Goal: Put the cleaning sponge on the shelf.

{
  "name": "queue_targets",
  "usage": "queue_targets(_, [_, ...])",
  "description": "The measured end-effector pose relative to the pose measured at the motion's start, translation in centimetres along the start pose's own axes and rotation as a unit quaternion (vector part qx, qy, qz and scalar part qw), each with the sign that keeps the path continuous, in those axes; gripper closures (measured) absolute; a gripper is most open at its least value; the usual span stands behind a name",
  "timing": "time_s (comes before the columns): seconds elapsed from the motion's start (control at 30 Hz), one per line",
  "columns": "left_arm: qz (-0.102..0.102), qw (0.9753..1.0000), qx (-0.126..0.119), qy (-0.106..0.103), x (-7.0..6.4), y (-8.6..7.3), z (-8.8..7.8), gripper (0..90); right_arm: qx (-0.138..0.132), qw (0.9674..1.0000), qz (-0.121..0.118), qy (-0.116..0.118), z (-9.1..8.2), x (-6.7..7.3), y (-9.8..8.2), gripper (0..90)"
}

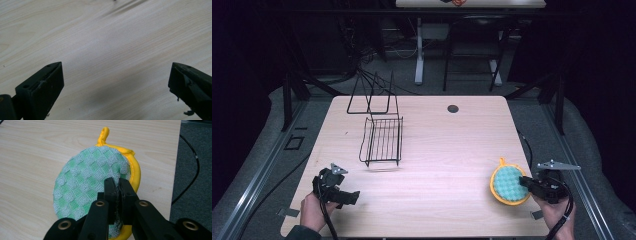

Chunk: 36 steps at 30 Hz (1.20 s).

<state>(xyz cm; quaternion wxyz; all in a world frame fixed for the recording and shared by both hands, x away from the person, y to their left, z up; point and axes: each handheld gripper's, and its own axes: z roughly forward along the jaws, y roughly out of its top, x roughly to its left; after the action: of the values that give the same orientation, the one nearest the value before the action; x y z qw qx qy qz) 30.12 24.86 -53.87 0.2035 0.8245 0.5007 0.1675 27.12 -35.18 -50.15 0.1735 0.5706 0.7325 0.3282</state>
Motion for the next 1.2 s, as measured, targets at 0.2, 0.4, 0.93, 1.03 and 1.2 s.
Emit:
queue_targets(0.2, [0.001, 1.0000, 0.000, 0.000, 0.0, 0.0, 0.0, 0.3, -0.008, 1.0000, -0.001, 0.000, -0.4, 0.1, 0.2, 86.3])
queue_targets(0.4, [0.000, 1.0000, -0.001, 0.000, -0.1, 0.0, -0.1, 0.3, -0.014, 0.9999, -0.004, 0.002, -0.7, 0.5, 0.5, 86.4])
queue_targets(0.93, [0.005, 1.0000, 0.001, 0.000, -0.1, 0.1, 0.0, 0.3, -0.028, 0.9993, -0.020, 0.010, -1.3, 1.5, 1.4, 86.5])
queue_targets(1.03, [0.005, 1.0000, 0.001, -0.001, -0.2, 0.1, 0.0, 0.3, -0.032, 0.9991, -0.027, 0.010, -1.4, 1.7, 1.8, 86.6])
queue_targets(1.2, [0.005, 1.0000, 0.003, 0.000, -0.3, 0.1, 0.0, 0.3, -0.034, 0.9989, -0.032, 0.011, -1.5, 2.0, 2.1, 86.6])
